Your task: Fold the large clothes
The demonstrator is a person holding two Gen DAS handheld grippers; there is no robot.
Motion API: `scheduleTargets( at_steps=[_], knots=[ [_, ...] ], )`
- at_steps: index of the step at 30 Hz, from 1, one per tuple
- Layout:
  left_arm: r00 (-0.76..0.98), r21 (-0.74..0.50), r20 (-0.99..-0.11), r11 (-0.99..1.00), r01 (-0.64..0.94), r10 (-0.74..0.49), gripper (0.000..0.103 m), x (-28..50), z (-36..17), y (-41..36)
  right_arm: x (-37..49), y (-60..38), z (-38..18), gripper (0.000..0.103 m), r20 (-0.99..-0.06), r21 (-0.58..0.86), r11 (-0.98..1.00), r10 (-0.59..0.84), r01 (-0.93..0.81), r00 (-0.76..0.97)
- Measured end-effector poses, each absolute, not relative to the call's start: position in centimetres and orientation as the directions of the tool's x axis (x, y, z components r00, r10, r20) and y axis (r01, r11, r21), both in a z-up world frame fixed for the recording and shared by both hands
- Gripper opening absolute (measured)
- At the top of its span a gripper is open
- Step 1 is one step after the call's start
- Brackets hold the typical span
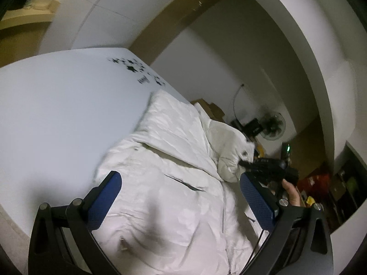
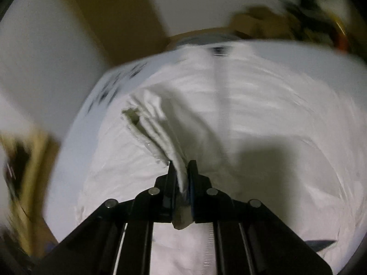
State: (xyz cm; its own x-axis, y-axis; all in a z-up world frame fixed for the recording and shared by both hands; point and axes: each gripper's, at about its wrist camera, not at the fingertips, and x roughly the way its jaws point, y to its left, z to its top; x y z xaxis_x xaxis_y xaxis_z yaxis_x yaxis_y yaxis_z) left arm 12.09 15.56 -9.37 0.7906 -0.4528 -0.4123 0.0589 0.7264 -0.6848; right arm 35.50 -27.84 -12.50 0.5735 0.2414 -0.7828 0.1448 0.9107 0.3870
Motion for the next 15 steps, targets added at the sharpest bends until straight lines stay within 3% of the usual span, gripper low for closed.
scheduleTargets(
  at_steps=[1,2,3,5,8,11,15],
  knots=[
    [0.787,-0.68,-0.412,0.73,0.069,-0.458,0.103,12.2,-9.2,15.1,35.3,-29.9,-13.2,0.013,-0.791,0.388,0.899,0.21,0.205,0.574],
    [0.782,-0.674,-0.416,0.735,0.078,-0.464,0.103,12.4,-9.2,14.6,34.8,-32.4,-14.0,0.03,-0.808,0.368,0.884,0.152,0.287,0.569],
    [0.779,-0.672,-0.417,0.736,0.082,-0.468,0.103,12.5,-9.2,14.2,34.3,-33.6,-14.1,0.06,-0.812,0.357,0.872,0.113,0.334,0.572],
    [0.769,-0.665,-0.428,0.742,0.087,-0.474,0.103,12.9,-9.3,13.3,32.7,-35.3,-13.6,0.073,-0.784,0.366,0.839,0.044,0.403,0.62],
    [0.75,-0.659,-0.448,0.747,0.09,-0.486,0.103,13.5,-9.2,11.9,33.4,-32.9,-12.1,0.07,-0.732,0.414,0.861,0.123,0.295,0.67],
    [0.734,-0.645,-0.465,0.757,0.102,-0.495,0.103,13.5,-8.7,10.6,37.5,-29.4,-12.7,0.067,-0.739,0.453,0.87,0.245,0.195,0.627],
    [0.723,-0.589,-0.5,0.799,0.12,-0.477,0.103,12.8,-7.2,9.1,43.8,-27.3,-20.0,0.063,-0.852,0.439,0.868,0.32,0.233,0.414]
  ],
)
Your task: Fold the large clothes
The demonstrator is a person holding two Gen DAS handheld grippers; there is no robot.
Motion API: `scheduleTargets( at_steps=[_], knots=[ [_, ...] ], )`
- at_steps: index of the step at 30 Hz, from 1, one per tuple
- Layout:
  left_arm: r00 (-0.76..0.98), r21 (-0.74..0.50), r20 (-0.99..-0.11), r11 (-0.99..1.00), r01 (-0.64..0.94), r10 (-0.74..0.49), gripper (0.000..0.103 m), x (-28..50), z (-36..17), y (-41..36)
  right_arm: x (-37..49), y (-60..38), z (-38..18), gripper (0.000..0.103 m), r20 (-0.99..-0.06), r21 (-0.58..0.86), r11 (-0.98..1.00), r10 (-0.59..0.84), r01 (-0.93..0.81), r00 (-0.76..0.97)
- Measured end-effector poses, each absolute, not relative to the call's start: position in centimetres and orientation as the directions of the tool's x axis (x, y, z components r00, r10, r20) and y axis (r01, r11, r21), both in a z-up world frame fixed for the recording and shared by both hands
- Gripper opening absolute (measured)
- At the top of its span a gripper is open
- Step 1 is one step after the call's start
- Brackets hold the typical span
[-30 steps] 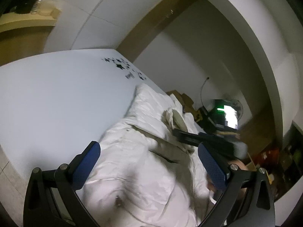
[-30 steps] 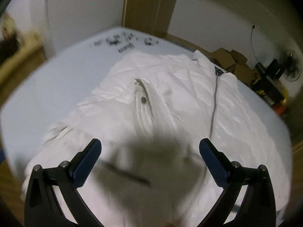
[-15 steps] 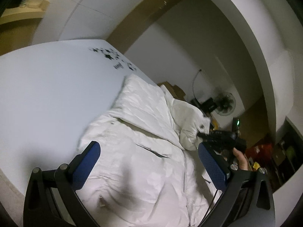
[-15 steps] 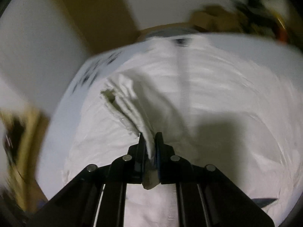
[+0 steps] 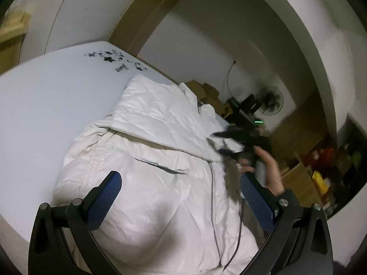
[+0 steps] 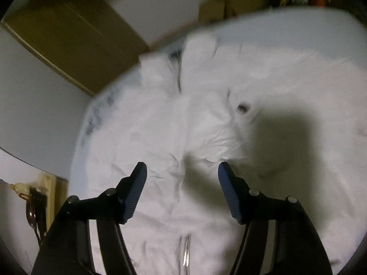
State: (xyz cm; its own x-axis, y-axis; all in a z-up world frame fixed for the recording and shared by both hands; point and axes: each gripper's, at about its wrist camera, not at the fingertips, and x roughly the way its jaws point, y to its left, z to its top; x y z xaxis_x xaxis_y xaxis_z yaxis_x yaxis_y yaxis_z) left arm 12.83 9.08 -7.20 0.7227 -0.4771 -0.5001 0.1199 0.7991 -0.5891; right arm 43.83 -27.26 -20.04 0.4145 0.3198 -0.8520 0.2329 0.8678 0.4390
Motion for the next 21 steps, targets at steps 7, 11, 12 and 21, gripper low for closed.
scheduleTargets(
  at_steps=[7,11,12,21],
  knots=[
    [0.633,-0.489,-0.539,0.818,0.302,-0.556,0.103,15.5,-1.5,1.7,33.4,-34.3,-13.3,0.078,-0.612,0.641,0.756,0.4,0.132,0.682],
    [0.522,-0.407,-0.609,0.8,0.442,-0.598,0.103,21.3,0.7,-11.1,25.6,-43.0,-11.5,0.084,-0.572,0.629,0.728,0.195,0.273,0.797],
    [0.488,-0.386,-0.642,0.799,0.461,-0.591,0.103,23.0,0.1,-14.2,23.4,-45.9,-11.7,0.084,-0.578,0.627,0.706,0.139,0.329,0.804],
    [0.397,-0.276,-0.779,0.833,0.479,-0.486,0.103,34.7,-10.9,-31.3,12.5,-64.9,-19.1,0.084,-0.679,0.692,0.307,-0.027,0.653,0.733]
  ],
)
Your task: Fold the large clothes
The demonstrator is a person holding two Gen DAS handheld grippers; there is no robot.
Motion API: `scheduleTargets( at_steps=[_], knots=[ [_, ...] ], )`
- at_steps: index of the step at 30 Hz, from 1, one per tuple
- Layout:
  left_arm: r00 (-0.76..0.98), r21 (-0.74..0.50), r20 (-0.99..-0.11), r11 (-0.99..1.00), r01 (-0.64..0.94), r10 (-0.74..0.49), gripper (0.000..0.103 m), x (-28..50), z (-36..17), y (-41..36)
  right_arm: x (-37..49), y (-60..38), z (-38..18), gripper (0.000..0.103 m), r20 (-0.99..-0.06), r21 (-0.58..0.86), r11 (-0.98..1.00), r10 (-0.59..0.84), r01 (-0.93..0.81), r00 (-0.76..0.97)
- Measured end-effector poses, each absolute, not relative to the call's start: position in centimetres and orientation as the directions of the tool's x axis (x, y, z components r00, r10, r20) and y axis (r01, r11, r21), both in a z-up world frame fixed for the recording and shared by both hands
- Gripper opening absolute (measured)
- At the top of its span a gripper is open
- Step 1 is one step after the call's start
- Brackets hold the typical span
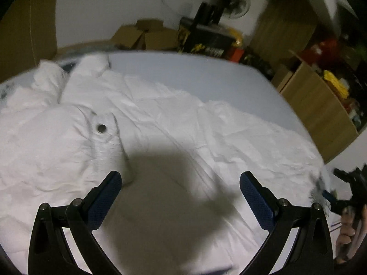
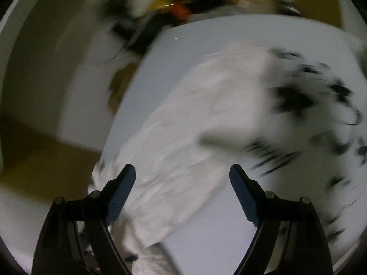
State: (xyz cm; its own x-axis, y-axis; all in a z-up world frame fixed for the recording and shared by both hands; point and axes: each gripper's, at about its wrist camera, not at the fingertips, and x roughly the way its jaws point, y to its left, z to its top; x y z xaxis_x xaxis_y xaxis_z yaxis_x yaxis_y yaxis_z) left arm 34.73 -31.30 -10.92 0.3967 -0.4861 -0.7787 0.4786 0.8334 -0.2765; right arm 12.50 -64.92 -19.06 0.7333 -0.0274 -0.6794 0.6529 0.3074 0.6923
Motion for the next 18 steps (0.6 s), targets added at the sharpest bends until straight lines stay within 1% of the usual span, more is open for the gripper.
scheduleTargets(
  at_steps=[3,5,7,8,9,10,11,12,14,16,17,18],
  knots=[
    [0.322,-0.314,-0.817,0.838,0.446,-0.478,0.103,35.8,-13.4,-32.0,11.4,-67.5,-19.3,0.08,-0.686,0.694,0.269,-0.036,0.668,0.727],
    [0.3,-0.31,-0.831,0.838,0.45,-0.468,0.103,36.1,-14.5,-32.3,11.7,-68.3,-19.5,0.08,-0.695,0.683,0.261,-0.052,0.682,0.717],
    [0.294,-0.297,-0.839,0.838,0.459,-0.458,0.103,36.0,-15.2,-32.5,12.6,-68.8,-21.0,0.075,-0.708,0.683,0.204,-0.052,0.701,0.705],
    [0.293,-0.291,-0.842,0.838,0.462,-0.454,0.103,36.1,-15.5,-32.7,12.2,-69.7,-21.2,0.068,-0.703,0.694,0.18,-0.045,0.697,0.71],
    [0.294,-0.284,-0.844,0.838,0.466,-0.449,0.103,36.1,-15.9,-32.8,12.5,-69.8,-21.4,0.058,-0.687,0.712,0.166,-0.037,0.682,0.726],
    [0.296,-0.273,-0.847,0.839,0.471,-0.442,0.103,36.1,-16.2,-33.0,12.6,-69.3,-21.0,0.053,-0.68,0.721,0.161,-0.028,0.674,0.733],
    [0.301,-0.258,-0.85,0.84,0.478,-0.432,0.103,36.1,-16.4,-33.3,12.5,-69.3,-21.2,0.046,-0.669,0.732,0.152,-0.017,0.664,0.743],
    [0.307,-0.249,-0.851,0.841,0.481,-0.427,0.103,36.2,-16.6,-33.3,11.3,-70.6,-21.2,0.044,-0.66,0.742,0.146,-0.014,0.654,0.751],
    [0.318,-0.234,-0.85,0.842,0.486,-0.419,0.103,36.1,-16.8,-33.5,11.2,-72.3,-21.8,0.044,-0.633,0.767,0.129,-0.001,0.628,0.774],
    [0.337,-0.211,-0.846,0.84,0.5,-0.413,0.103,35.9,-17.1,-33.7,11.6,-72.7,-22.3,0.042,-0.622,0.778,0.117,-0.003,0.618,0.783],
    [0.347,-0.201,-0.842,0.838,0.507,-0.412,0.103,35.6,-17.1,-33.6,11.8,-72.8,-22.2,0.031,-0.645,0.757,0.122,-0.007,0.641,0.764],
    [0.36,-0.191,-0.837,0.836,0.514,-0.412,0.103,35.4,-17.2,-33.5,12.5,-73.1,-22.3,0.016,-0.667,0.737,0.135,-0.012,0.662,0.745]
  ],
)
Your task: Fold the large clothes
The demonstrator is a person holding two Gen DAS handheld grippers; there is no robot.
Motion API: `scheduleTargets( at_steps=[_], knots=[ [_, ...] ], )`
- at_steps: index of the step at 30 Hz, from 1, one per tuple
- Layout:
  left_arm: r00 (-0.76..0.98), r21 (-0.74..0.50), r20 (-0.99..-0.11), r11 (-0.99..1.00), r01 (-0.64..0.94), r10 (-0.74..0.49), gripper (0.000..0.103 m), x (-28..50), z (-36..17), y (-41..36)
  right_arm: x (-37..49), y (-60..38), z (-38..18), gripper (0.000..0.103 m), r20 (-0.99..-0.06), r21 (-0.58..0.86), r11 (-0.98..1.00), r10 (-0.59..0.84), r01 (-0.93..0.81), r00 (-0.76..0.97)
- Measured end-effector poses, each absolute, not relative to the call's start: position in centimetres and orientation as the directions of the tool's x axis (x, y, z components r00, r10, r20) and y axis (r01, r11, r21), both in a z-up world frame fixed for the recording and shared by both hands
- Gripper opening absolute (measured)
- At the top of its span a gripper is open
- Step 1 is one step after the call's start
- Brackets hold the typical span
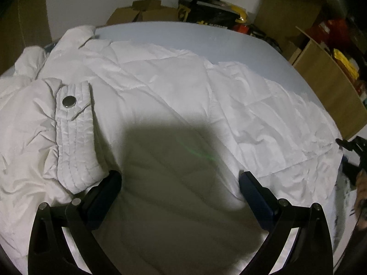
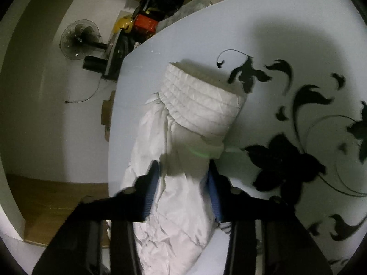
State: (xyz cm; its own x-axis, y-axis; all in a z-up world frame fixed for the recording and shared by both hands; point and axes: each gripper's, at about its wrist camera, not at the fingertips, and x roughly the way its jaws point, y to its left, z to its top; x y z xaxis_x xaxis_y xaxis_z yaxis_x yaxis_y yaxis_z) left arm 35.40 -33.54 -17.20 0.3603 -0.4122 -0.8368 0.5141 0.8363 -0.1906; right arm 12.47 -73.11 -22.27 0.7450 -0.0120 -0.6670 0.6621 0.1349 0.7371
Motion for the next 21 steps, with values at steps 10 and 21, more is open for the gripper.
scheduleTargets(
  at_steps=[10,21],
  knots=[
    [0.38,-0.158,-0.83,0.825,0.542,-0.408,0.103,35.0,-17.7,-33.6,14.5,-60.0,-0.9,0.006,-0.445,0.716,0.532,-0.152,0.453,0.882],
    [0.624,-0.147,-0.732,0.958,0.248,-0.274,0.103,27.8,-8.9,-8.9,24.9,-36.2,6.2,0.006,-0.413,0.653,0.74,0.172,0.159,0.895]
  ],
)
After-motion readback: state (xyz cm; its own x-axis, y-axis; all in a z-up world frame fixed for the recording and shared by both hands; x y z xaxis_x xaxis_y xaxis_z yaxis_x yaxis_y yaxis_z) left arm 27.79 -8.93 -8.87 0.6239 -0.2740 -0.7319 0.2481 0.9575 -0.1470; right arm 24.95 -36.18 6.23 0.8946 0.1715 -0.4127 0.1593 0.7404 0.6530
